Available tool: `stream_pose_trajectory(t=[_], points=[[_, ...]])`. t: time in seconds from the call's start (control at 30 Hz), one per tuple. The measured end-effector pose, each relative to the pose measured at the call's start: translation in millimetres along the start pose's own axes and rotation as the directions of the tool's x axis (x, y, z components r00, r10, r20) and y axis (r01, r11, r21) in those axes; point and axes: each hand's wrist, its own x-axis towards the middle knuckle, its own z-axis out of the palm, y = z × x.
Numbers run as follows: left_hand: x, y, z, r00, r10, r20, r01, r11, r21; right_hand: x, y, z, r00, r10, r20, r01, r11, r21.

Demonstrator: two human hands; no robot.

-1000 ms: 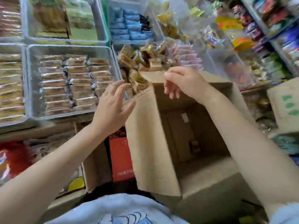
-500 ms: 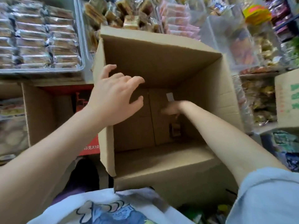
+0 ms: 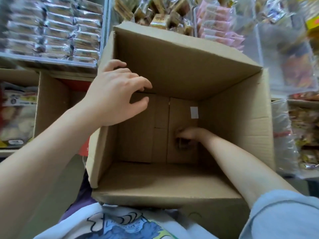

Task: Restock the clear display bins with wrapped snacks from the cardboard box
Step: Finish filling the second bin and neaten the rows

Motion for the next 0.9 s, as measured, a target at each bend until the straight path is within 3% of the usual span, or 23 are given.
stream_pose_trajectory(t=[0.1,0.2,0.33,0.43,0.5,0.53,0.6,0.67,0.73,0.8,0.83,0.9], points=[[-3,0,-1,1.000,-0.016,-0.006,0.016,1.000,0.002,-38,-46,-17,0.974,-0.226,-0.008,0.210,0.893,0.398],[-9,-2,-3,0.997,-0.061,-0.038,0.056,0.993,-0.107,-100,-90,-32,0.857,-0.515,-0.010,0.372,0.606,0.703],[-12,-4,-10,0.979,-0.139,-0.148,0.082,0.937,-0.340,-181,-129,-44,0.619,-0.781,-0.083,0.448,0.265,0.854],[-10,-15,-18,0.927,-0.325,-0.187,0.136,0.757,-0.639,-226,-158,-41,0.487,-0.869,-0.086,0.419,0.146,0.896],[-13,-28,-36,0.884,-0.432,-0.179,0.115,0.572,-0.812,-245,-178,-35,0.442,-0.895,-0.057,0.467,0.175,0.867],[-15,-39,-47,0.866,-0.467,-0.178,0.104,0.517,-0.850,-253,-189,-31,0.451,-0.891,-0.042,0.523,0.226,0.822],[-25,-76,-67,0.858,-0.506,-0.085,0.126,0.367,-0.922,-269,-216,-21,0.530,-0.846,-0.056,0.639,0.356,0.682],[-39,-120,-82,0.860,-0.504,0.073,0.190,0.186,-0.964,-276,-248,-8,0.628,-0.759,-0.172,0.686,0.435,0.583],[-58,-165,-93,0.845,-0.520,0.120,0.271,0.224,-0.936,-272,-290,4,0.608,-0.662,-0.437,0.783,0.411,0.466],[-74,-198,-102,0.835,-0.535,0.128,0.333,0.307,-0.892,-265,-338,20,0.519,-0.579,-0.629,0.844,0.463,0.271],[-79,-210,-106,0.837,-0.532,0.130,0.339,0.317,-0.886,-266,-362,32,0.502,-0.574,-0.647,0.841,0.498,0.211],[-83,-231,-110,0.849,-0.518,0.107,0.322,0.345,-0.881,-265,-404,55,0.554,-0.610,-0.566,0.813,0.541,0.213]])
